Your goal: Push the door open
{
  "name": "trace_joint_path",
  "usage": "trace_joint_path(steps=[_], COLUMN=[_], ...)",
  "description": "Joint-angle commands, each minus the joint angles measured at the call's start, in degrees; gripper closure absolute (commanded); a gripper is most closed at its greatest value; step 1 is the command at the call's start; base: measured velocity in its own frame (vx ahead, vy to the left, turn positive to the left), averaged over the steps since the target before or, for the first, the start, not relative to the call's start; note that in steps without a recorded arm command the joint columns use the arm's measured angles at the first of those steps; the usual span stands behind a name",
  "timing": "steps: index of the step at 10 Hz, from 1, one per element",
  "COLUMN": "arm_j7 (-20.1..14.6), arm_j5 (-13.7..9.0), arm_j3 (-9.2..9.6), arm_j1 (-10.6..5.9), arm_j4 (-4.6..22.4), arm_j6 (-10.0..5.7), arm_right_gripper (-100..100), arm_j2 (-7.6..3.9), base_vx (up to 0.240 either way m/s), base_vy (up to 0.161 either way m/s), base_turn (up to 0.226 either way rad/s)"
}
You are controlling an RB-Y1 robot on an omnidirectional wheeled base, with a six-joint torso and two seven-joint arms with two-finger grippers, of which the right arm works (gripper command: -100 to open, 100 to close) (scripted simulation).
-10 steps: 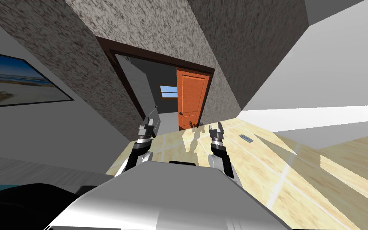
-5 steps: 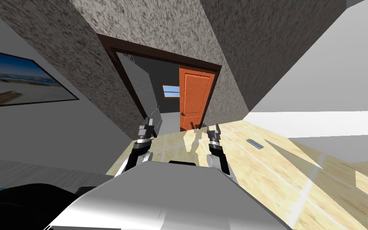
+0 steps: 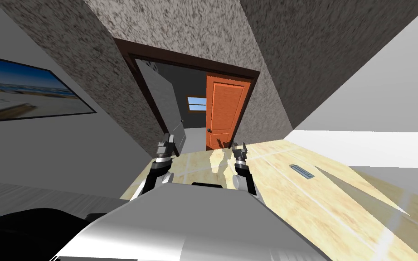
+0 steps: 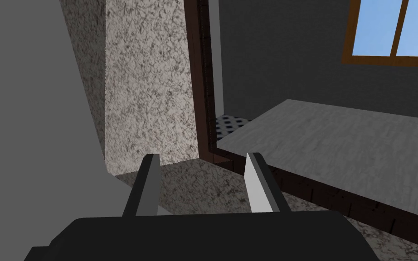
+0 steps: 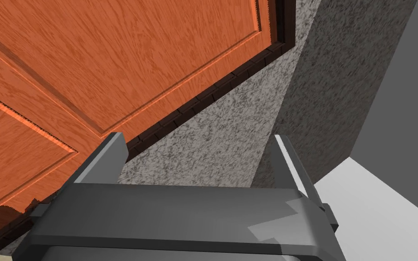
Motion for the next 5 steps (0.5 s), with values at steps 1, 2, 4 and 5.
trace_joint_path(steps=[1,2,4,5], arm_j7=[-1.4,-2.3,-4.0,-4.9], arm_j5=[-0.8,-1.2,-2.2,-2.7], arm_j3=[0.29,0.51,0.95,1.17], arm_j1=[-0.69,-1.09,-1.90,-2.31], arm_j4=[1.8,3.0,5.5,6.7], arm_j6=[-0.52,-0.95,-1.81,-2.24], arm_right_gripper=[-100,-100,-100,-100], arm_j2=[-0.25,-0.37,-0.61,-0.73], base_vx=[0.117,0.097,0.084,0.090], base_vy=[-0.006,-0.005,-0.004,-0.005], base_turn=[0.092,0.095,0.097,0.116])
